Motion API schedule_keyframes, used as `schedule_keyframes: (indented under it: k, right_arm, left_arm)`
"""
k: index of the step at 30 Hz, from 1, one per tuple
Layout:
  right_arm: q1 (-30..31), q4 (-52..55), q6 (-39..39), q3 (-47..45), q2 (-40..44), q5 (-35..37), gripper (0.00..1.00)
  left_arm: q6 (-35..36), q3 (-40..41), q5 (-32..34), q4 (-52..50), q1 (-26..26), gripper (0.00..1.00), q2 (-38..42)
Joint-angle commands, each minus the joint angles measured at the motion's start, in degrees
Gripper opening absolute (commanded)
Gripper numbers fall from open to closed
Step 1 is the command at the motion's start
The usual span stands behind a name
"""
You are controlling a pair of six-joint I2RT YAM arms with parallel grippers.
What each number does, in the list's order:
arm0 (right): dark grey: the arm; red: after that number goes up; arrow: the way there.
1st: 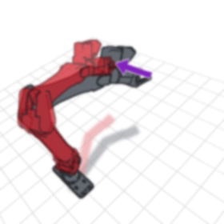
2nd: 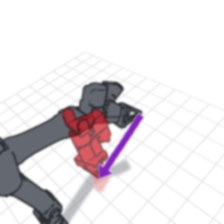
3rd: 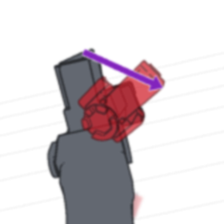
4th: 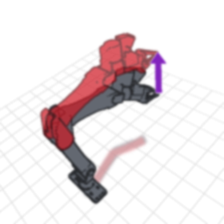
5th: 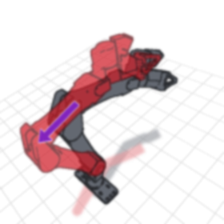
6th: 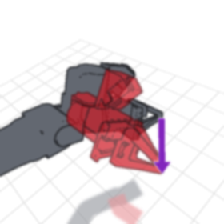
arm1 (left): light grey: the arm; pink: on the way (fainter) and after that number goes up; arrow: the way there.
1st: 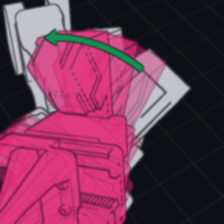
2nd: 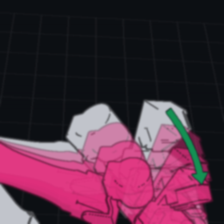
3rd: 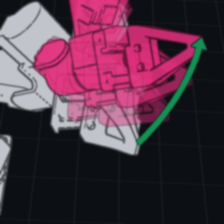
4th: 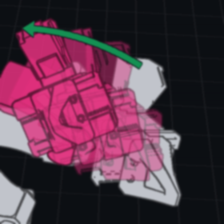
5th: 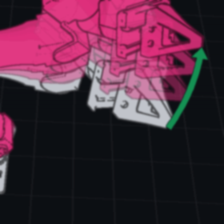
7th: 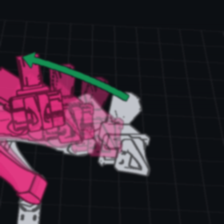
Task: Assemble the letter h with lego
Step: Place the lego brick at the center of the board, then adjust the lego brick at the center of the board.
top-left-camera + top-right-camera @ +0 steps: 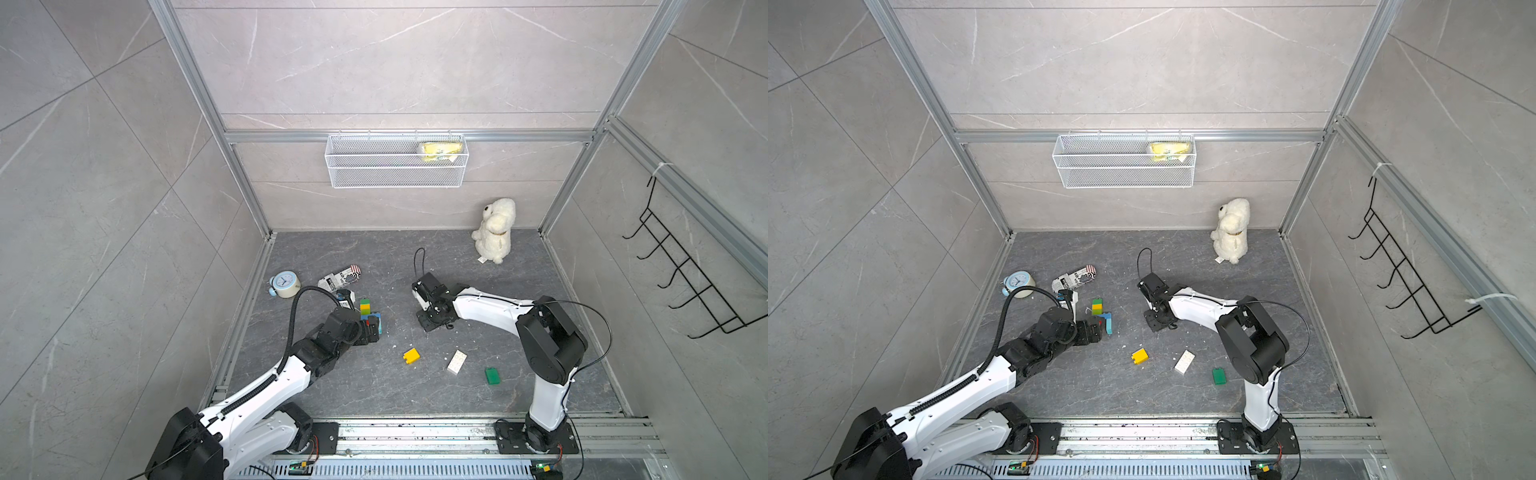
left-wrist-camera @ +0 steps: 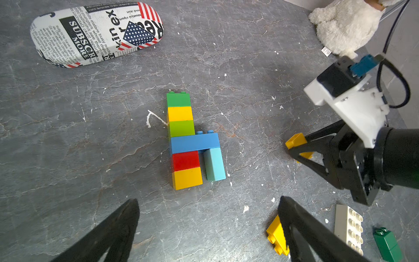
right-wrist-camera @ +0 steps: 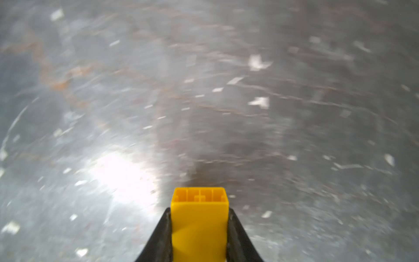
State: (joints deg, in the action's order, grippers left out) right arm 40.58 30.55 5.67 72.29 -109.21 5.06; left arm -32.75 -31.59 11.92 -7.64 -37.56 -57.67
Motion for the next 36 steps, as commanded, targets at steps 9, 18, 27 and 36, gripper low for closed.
schedule_keyframes:
  k: [9, 18, 27, 36]
  right_arm:
    - [4.8, -3.2, -7.5, 1.0, -2.2, -2.7, 0.61]
    - [1.9, -15.9, 13.8, -13.8, 19.0, -0.8, 0.9]
    - [-10.6, -30.9, 29.1, -41.8, 44.0, 2.8, 0.91]
    - [-13.9, -35.7, 32.8, -43.9, 43.0, -4.3, 0.85]
  left_arm:
    - [2.3, -0.9, 2.3, 0.6, 0.3, 0.99, 1.2]
    - [10.0, -5.2, -4.9, 0.2, -2.5, 0.99, -7.1]
    - [16.0, -27.5, -4.0, -13.4, -15.7, 0.96, -32.8]
    - [17.0, -44.4, -5.3, -25.6, -14.2, 0.96, -51.1]
